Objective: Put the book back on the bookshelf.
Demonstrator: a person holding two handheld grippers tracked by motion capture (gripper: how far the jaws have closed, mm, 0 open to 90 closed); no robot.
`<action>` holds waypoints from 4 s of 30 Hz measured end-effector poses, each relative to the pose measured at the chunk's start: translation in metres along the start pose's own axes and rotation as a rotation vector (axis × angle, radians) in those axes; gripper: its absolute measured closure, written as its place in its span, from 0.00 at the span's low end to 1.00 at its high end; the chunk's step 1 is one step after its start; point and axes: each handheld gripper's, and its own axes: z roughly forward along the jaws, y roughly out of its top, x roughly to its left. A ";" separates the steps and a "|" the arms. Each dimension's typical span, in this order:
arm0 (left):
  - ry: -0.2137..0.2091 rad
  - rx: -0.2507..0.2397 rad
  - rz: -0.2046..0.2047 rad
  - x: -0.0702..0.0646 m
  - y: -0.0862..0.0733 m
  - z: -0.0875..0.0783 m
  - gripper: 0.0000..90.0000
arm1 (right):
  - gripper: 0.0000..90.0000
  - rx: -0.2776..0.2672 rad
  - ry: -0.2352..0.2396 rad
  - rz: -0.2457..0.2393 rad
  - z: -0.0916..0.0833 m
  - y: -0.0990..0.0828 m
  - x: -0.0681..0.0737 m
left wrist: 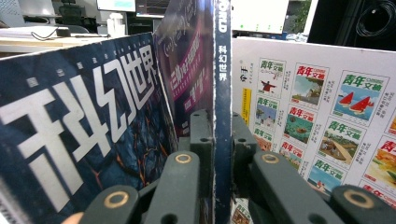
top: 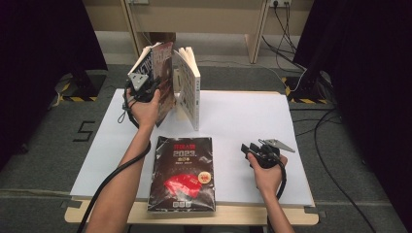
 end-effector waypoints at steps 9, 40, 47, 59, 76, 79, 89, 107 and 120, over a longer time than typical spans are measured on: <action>-0.007 -0.024 0.008 -0.001 0.002 0.006 0.93 | 0.63 0.002 0.005 0.000 0.001 -0.002 0.001; 0.013 0.039 0.055 -0.002 -0.028 -0.018 0.90 | 0.62 0.028 0.016 -0.006 0.003 -0.005 0.003; -0.024 0.112 0.036 0.004 -0.029 -0.027 0.89 | 0.62 0.028 0.016 0.001 0.004 -0.006 0.003; -0.041 0.094 0.004 0.008 -0.019 -0.031 0.83 | 0.62 0.028 0.022 0.002 0.003 -0.006 0.002; -0.028 0.121 0.003 0.005 -0.018 -0.036 0.89 | 0.61 0.032 0.023 0.021 0.001 -0.005 0.000; -0.026 0.130 0.002 0.004 -0.017 -0.037 0.89 | 0.61 0.033 0.024 0.021 0.001 -0.005 0.000; -0.026 0.162 0.000 0.004 -0.014 -0.038 0.92 | 0.61 0.040 0.023 0.029 0.001 -0.006 -0.001; -0.011 0.077 0.070 0.003 -0.008 -0.028 0.93 | 0.61 0.045 0.023 0.025 0.002 -0.007 -0.003; 0.001 0.027 0.061 0.007 -0.002 -0.016 0.93 | 0.61 0.049 0.024 0.022 0.003 -0.008 -0.002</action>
